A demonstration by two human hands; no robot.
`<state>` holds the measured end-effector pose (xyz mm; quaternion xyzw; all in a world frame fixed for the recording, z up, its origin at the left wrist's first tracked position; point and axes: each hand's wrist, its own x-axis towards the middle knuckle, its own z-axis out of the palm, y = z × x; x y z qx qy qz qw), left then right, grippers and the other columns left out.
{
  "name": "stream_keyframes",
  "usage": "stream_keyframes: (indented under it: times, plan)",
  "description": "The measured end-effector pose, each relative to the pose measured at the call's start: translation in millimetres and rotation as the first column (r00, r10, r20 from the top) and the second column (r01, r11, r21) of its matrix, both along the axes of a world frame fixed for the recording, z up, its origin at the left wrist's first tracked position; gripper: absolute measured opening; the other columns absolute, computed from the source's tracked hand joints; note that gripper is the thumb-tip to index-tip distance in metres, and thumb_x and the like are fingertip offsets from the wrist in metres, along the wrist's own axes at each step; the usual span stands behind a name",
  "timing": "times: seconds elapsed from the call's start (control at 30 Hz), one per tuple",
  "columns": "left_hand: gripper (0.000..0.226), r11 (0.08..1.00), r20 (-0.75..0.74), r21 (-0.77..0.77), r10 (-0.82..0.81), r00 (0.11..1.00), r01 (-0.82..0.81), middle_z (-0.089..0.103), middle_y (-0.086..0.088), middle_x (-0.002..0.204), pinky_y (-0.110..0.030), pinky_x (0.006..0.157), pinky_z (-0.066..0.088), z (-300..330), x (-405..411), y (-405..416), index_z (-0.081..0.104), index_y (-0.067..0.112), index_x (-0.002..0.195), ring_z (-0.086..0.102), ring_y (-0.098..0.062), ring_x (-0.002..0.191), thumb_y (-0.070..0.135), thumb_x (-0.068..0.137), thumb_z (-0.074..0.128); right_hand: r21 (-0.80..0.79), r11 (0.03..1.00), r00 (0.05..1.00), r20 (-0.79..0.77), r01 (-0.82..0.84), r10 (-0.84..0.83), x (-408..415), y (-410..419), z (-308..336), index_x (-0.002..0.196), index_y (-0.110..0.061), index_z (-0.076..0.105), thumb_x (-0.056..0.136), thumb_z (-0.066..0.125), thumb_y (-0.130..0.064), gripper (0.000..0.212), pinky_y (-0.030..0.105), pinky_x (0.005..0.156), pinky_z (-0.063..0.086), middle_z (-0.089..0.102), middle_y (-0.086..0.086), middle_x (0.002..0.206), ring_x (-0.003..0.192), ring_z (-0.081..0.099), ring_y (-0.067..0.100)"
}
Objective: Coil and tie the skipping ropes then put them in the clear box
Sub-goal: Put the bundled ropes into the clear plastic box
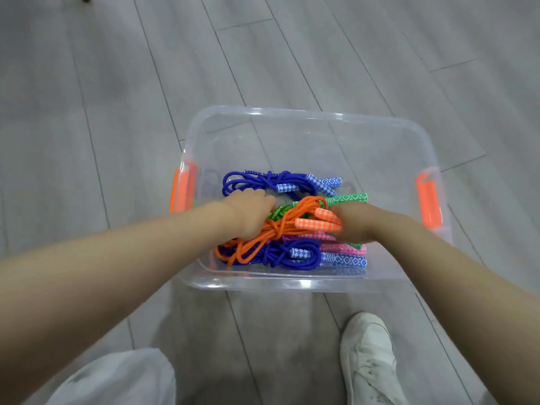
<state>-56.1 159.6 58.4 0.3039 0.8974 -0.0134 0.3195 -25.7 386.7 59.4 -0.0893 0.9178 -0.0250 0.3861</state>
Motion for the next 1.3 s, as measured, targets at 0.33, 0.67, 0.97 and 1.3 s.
stream_keyframes:
  times: [0.33,0.67,0.97,1.3]
  plan:
    - [0.052,0.962,-0.050,0.267,-0.036,0.998,0.048,0.049,-0.005,0.131,-0.045,0.091,0.047,-17,27,-3,0.042,0.023,0.140,0.054,-0.030,0.111,0.021,0.088,0.049,0.047,0.997,0.874,-0.480,-0.059,0.075,7,3,-21,0.119,-0.011,0.050,0.088,0.061,-0.035,0.040,0.043,0.086,0.039,0.055,0.013,0.114,0.108,0.052,0.037]
    - [0.055,0.907,0.057,-0.126,-0.398,0.916,0.402,0.005,0.017,0.161,-0.044,0.105,0.040,-4,24,-6,0.022,0.031,0.152,0.032,-0.018,0.141,0.022,0.099,0.037,-0.010,1.000,0.939,-0.345,-0.010,0.006,0,-7,-26,0.109,-0.009,0.055,0.101,0.044,-0.032,0.026,0.039,0.074,0.047,0.066,0.016,0.107,0.096,0.063,0.037]
    - [0.060,0.899,0.028,-0.194,-0.394,0.919,0.392,0.007,0.004,0.163,-0.043,0.119,0.017,0,28,-6,0.018,0.025,0.153,0.017,-0.021,0.147,0.024,0.098,0.040,0.125,0.992,0.985,-0.169,-0.011,0.032,3,-25,4,0.114,-0.004,0.058,0.092,0.051,-0.009,0.023,0.032,0.074,0.046,0.066,0.016,0.112,0.102,0.063,0.033]
    - [0.041,0.847,-0.533,0.476,0.064,0.844,0.236,0.061,0.000,0.132,-0.039,0.105,0.036,70,39,-109,0.063,0.019,0.123,0.054,-0.026,0.122,0.021,0.084,0.049,-0.541,0.784,0.837,-0.240,0.306,-0.492,4,-100,77,0.106,-0.030,0.064,0.091,0.059,-0.020,0.019,0.024,0.085,0.040,0.064,-0.014,0.106,0.103,0.059,0.009]
